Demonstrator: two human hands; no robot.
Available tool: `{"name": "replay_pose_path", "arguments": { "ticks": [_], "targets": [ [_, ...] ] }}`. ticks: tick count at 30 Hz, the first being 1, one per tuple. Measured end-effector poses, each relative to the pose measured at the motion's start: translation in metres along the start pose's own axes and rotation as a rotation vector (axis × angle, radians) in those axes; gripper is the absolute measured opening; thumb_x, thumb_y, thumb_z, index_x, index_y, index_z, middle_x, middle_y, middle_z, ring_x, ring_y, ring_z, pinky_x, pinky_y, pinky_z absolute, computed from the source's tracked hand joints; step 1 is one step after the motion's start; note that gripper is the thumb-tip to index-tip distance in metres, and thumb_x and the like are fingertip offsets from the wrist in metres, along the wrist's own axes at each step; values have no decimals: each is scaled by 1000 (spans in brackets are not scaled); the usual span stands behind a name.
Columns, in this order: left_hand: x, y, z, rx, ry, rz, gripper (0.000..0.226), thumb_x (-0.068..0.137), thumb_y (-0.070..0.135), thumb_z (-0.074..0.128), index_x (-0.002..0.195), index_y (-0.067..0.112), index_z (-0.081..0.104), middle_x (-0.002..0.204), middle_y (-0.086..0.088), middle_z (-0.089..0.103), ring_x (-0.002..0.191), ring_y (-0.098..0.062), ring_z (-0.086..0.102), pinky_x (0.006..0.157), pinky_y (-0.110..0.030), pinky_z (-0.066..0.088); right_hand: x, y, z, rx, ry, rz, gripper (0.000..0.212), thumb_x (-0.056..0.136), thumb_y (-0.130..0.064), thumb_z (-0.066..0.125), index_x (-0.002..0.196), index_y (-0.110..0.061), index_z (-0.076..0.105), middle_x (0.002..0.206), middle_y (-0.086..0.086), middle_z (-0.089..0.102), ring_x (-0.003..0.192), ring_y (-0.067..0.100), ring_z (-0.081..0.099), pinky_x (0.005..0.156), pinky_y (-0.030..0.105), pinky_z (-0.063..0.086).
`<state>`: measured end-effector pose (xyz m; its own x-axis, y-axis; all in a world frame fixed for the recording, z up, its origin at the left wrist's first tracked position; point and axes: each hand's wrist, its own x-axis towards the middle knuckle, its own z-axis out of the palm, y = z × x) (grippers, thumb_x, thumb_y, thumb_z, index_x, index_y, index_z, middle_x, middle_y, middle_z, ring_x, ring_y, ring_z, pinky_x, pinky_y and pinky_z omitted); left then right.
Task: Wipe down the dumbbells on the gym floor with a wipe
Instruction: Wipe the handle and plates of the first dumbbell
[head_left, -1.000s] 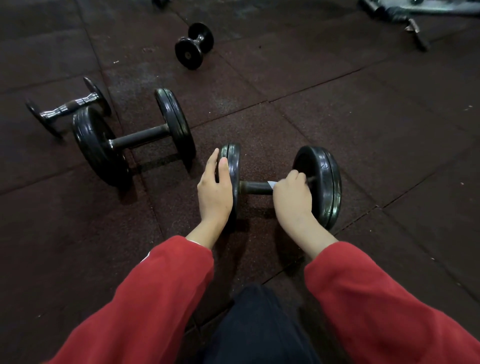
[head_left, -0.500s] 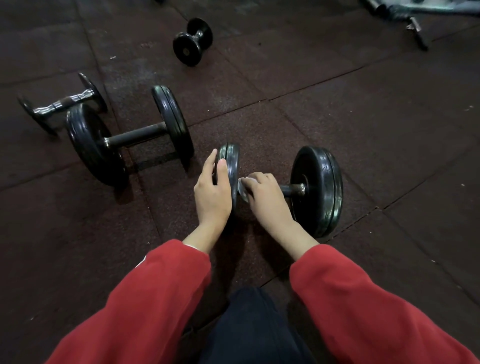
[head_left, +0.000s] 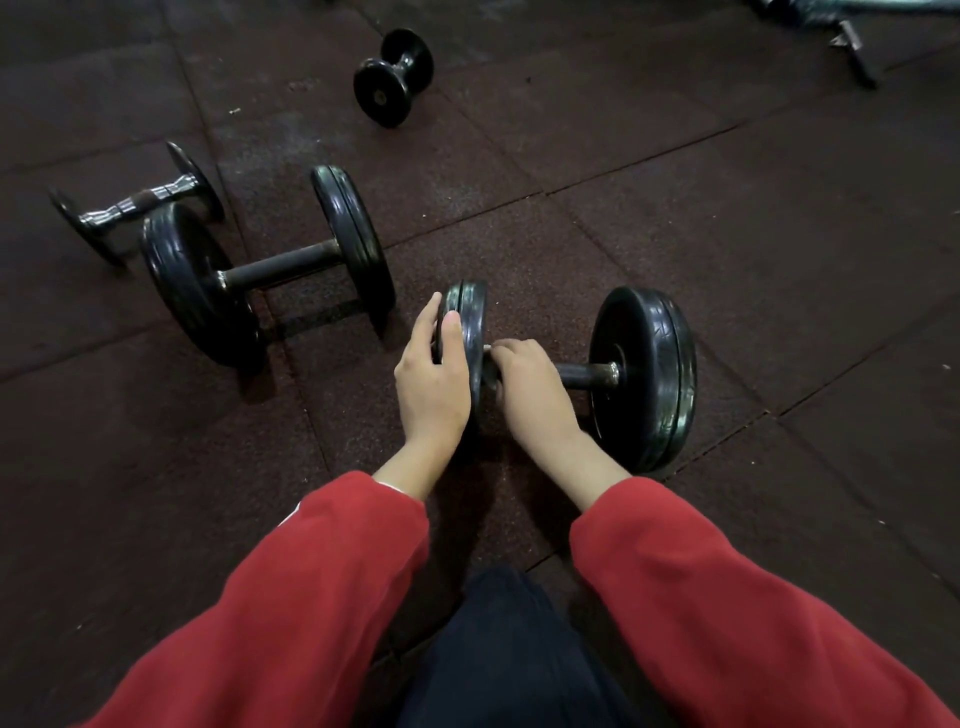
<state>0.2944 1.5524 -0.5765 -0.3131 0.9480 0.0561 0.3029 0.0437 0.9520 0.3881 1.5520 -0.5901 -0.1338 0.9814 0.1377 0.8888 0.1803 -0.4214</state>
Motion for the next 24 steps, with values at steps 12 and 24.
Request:
{"name": "replay_pose_path", "arguments": {
  "ticks": [12,24],
  "targets": [
    [-5,-4,-1,5,15,26,36,97,26,44,131,17,52,136,1,53,127,-10,45,97,-9,27,51,-1,-40,24,-476,225,29,89,-4,45,108,4,65,111,21,66,105,32,62,80,30,46],
    [-4,-3,-1,-16,25,11,36,97,26,43,131,17,52,136,1,53,128,-9,45,97,-7,25,-12,-10,2,-181,118,-79,33,80,3,38,97,1,66,93,15,65,82,32,59,81,34,45]
  ]
}}
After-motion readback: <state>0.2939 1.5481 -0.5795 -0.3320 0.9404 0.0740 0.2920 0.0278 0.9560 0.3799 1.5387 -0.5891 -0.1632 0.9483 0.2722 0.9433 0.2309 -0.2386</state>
